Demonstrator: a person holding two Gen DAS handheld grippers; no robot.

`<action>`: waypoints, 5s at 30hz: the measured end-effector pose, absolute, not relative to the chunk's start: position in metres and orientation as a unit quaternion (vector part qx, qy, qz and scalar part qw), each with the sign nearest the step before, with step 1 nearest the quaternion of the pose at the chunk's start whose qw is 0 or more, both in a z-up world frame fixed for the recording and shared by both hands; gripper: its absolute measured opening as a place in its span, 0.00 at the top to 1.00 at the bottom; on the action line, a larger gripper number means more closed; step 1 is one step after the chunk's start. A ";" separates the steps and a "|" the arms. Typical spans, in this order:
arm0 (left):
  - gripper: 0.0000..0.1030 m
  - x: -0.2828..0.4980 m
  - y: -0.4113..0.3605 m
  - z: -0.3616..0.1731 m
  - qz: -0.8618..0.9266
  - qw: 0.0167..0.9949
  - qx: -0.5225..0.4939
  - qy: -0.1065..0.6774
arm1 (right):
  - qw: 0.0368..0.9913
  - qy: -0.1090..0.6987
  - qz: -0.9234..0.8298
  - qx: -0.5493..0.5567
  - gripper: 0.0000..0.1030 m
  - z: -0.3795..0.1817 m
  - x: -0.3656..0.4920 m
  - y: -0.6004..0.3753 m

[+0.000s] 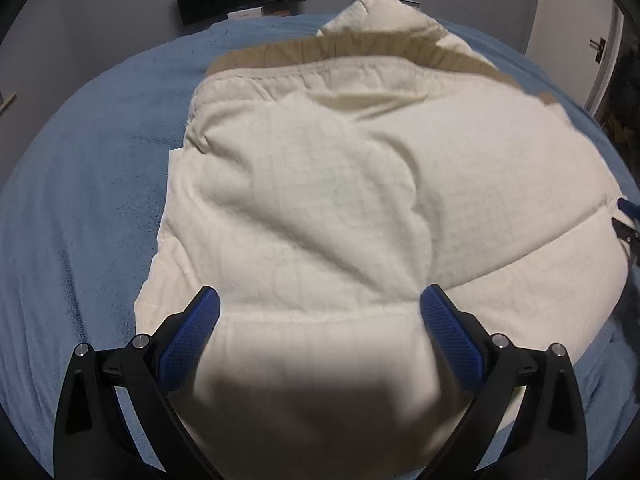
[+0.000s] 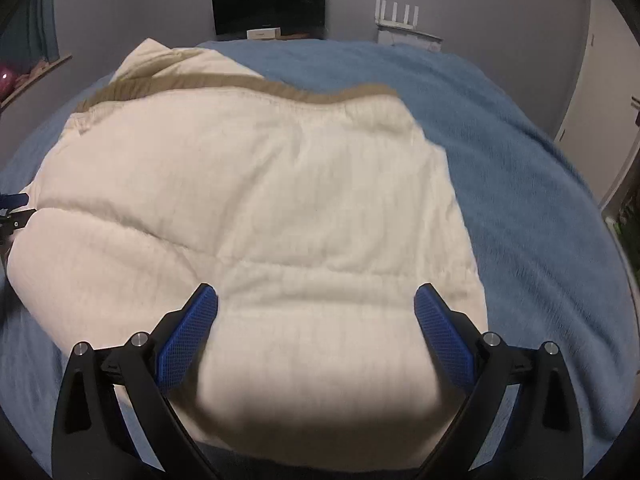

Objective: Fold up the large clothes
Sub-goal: 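Withdraw both open tools from the folded jacket, then move both tools to the bundle's side edge and close them on it, then lift the gripped edge with both tools and fold it over onto the bundle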

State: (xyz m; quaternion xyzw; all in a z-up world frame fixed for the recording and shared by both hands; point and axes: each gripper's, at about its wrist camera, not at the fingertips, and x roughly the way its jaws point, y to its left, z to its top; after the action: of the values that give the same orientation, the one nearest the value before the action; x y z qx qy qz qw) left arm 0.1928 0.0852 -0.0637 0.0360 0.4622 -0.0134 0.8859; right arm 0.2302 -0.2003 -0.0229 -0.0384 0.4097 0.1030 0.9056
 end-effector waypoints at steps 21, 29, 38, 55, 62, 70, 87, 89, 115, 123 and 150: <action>0.07 0.205 0.166 -0.014 -0.031 0.903 -0.048 0.425 | 0.912 0.399 0.092 -0.004 0.09 0.017 0.279 -0.256; 0.11 0.260 0.183 -0.048 -0.039 0.885 -0.055 0.460 | 0.901 0.427 0.076 0.032 0.09 -0.004 0.349 -0.254; 0.09 0.268 0.177 -0.062 -0.031 0.890 -0.026 0.455 | 0.892 0.439 0.101 0.032 0.09 -0.031 0.363 -0.255; 0.08 0.281 0.212 -0.078 -0.061 0.886 -0.063 0.455 | 0.884 0.444 0.131 0.066 0.09 -0.037 0.362 -0.283; 0.30 0.285 0.231 -0.089 -0.142 0.869 -0.126 0.457 | 0.873 0.452 0.146 0.108 0.09 -0.038 0.361 -0.297; 0.32 0.275 0.261 -0.102 -0.205 0.851 -0.205 0.438 | 0.844 0.456 0.201 0.198 0.25 -0.037 0.344 -0.324; 0.36 0.290 0.269 -0.111 -0.254 0.842 -0.270 0.392 | 0.799 0.459 0.257 0.291 0.49 -0.059 0.410 -0.326; 0.40 0.294 0.272 -0.112 -0.260 0.841 -0.274 0.388 | 0.797 0.458 0.261 0.296 0.53 -0.060 0.417 -0.324; 0.79 0.293 0.240 -0.087 -0.257 0.856 -0.207 0.397 | 0.808 0.470 0.285 0.213 0.82 -0.032 0.404 -0.282; 0.87 0.278 0.206 -0.043 -0.205 0.876 -0.118 0.419 | 0.861 0.441 0.219 0.127 0.89 0.016 0.363 -0.265; 0.89 0.105 0.185 0.108 -0.224 0.910 -0.095 0.335 | 0.899 0.354 0.234 0.110 0.92 0.173 0.119 -0.294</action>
State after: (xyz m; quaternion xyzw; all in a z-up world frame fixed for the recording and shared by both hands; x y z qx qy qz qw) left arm 0.1055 0.1854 0.1076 -0.0949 0.3351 -0.2241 0.9102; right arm 0.1187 -0.2939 0.1733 0.1104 0.3545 0.2340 0.8986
